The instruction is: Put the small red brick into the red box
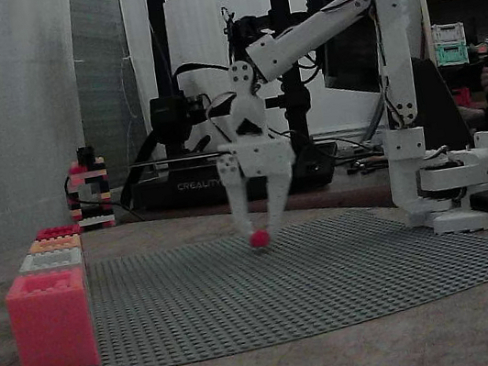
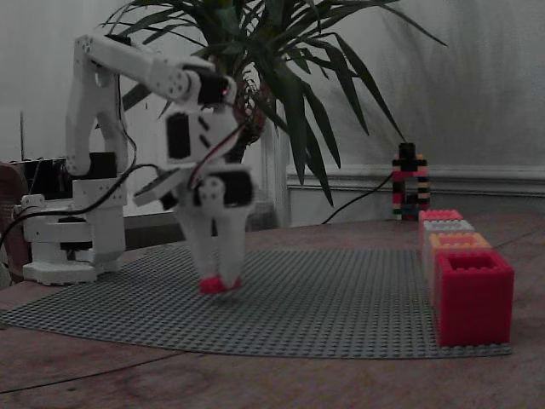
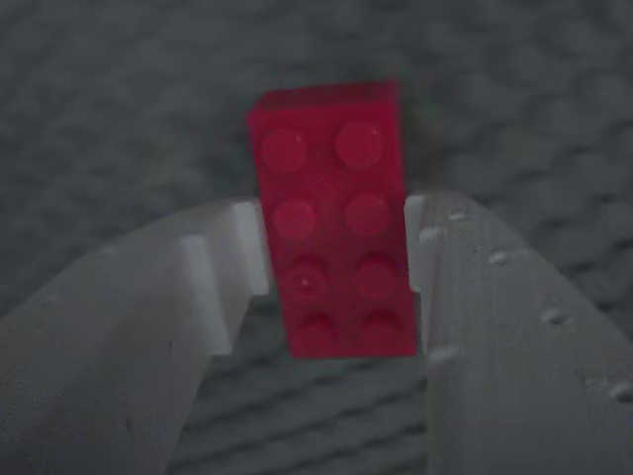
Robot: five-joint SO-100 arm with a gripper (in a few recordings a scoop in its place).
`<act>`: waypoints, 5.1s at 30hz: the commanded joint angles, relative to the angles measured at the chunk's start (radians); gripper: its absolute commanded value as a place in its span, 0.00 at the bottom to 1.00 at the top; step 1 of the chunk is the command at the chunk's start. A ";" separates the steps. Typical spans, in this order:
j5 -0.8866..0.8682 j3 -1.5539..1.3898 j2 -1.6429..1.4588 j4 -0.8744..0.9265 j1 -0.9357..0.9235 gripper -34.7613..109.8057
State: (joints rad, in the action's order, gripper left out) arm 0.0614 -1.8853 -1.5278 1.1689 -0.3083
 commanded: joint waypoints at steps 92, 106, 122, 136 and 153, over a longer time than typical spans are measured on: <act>0.120 -0.411 -0.746 -0.272 0.239 0.24; 0.097 -0.842 -1.261 -0.012 0.239 0.24; 0.067 -0.954 -1.605 0.192 0.239 0.24; 0.017 -0.968 -1.694 0.239 0.241 0.24; -0.026 -0.968 -1.694 0.241 0.267 0.24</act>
State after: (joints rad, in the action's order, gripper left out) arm 0.0399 -2.8624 -3.2045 1.3852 -0.0445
